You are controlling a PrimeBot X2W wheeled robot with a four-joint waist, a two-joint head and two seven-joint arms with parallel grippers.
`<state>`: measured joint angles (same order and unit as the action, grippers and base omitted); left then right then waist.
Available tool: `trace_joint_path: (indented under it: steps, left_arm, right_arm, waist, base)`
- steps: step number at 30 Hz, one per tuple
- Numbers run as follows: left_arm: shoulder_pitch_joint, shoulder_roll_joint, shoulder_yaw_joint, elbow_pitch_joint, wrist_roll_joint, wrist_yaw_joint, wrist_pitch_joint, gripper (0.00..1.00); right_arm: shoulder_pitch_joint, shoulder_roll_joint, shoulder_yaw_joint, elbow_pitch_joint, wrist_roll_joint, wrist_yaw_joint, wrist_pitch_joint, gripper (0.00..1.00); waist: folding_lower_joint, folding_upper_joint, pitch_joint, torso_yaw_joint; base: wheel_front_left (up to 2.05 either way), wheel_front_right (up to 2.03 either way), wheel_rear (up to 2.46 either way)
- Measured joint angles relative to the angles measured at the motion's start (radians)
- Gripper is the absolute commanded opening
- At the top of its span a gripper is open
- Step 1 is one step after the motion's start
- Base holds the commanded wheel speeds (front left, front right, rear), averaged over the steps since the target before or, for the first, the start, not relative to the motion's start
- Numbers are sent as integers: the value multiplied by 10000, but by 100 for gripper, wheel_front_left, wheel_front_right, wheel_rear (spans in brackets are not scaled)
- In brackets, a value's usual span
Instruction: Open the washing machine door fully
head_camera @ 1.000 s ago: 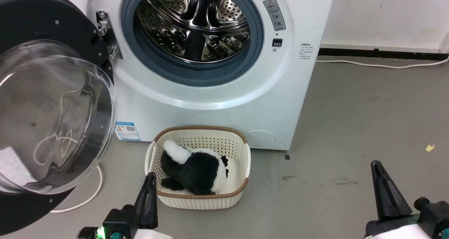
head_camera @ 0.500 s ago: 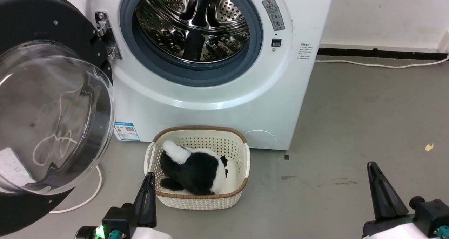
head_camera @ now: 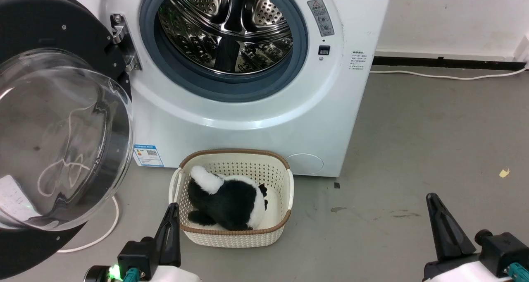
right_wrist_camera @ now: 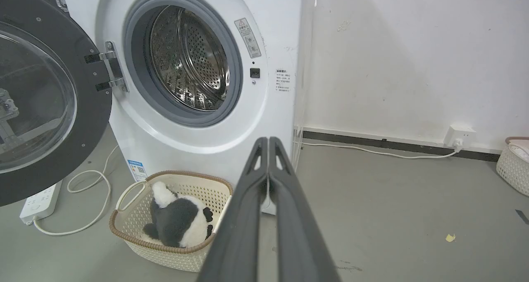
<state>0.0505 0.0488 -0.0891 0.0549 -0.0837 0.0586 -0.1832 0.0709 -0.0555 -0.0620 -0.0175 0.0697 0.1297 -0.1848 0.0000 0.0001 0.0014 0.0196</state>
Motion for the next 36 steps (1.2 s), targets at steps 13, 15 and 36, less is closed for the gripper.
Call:
trace_joint_path:
  steps: [13, 15, 36]
  left_arm:
    - [-93, 2, 92, -90, 115, -88, 257, 0]
    - [-95, 2, 109, -105, 117, -88, 314, 0]
    - [-142, 2, 353, -215, 297, -198, 736, 0]
  right_arm:
    - [-158, 0, 79, 21, -88, 0, 253, 0]
    - [-174, 0, 92, 27, -90, 0, 286, 0]
    - [-210, 0, 226, 65, -265, 0, 748, 0]
  waist:
    - [0, 0, -2, -28]
    - [0, -1, -3, -32]
    - [0, 0, -5, -79]
  base:
    - [0, 0, 0]
    - [0, 0, 0]
    - [0, 0, 0]
